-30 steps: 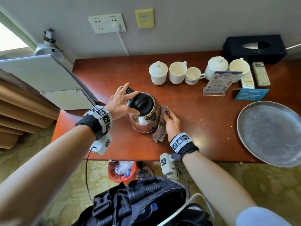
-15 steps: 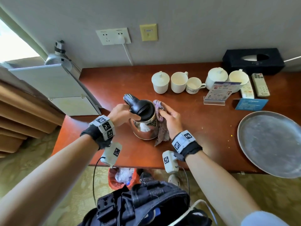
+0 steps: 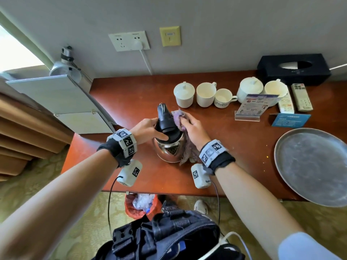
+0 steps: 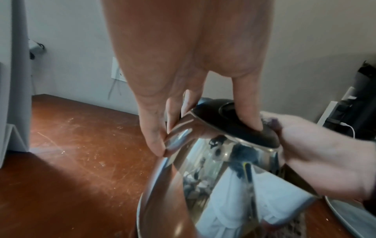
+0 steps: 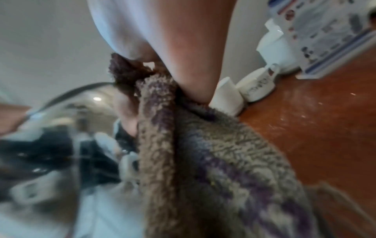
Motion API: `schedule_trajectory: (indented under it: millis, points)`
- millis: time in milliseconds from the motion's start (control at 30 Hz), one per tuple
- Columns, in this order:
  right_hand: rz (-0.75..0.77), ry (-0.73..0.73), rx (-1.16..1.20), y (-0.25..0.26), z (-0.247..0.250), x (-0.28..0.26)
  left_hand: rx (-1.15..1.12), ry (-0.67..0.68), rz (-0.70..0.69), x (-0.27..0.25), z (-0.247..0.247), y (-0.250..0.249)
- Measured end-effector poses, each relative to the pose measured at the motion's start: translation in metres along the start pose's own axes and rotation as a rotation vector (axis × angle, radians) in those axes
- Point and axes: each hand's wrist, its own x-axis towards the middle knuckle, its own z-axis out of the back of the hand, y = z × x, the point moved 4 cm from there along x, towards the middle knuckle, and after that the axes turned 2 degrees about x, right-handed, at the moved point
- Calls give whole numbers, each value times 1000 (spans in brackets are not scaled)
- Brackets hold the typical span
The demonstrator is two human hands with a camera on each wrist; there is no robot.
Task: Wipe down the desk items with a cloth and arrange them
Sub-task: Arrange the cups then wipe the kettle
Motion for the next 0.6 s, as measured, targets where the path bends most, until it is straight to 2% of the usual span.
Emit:
schedule_trajectory:
  millis: [167,300,467,600]
  points:
    - [-247,-117,93,-38,22,16,48,10,-34,3,1,3]
    - [-309,-144,143,-59,32,9,39,57,-57,11,3,-8]
    - [-115,-261,82,-41,38,-8,124,113,-112,24,5,-29]
    - [87,-216,-46,-4,28,-13,167,93,-114,30,9,-31]
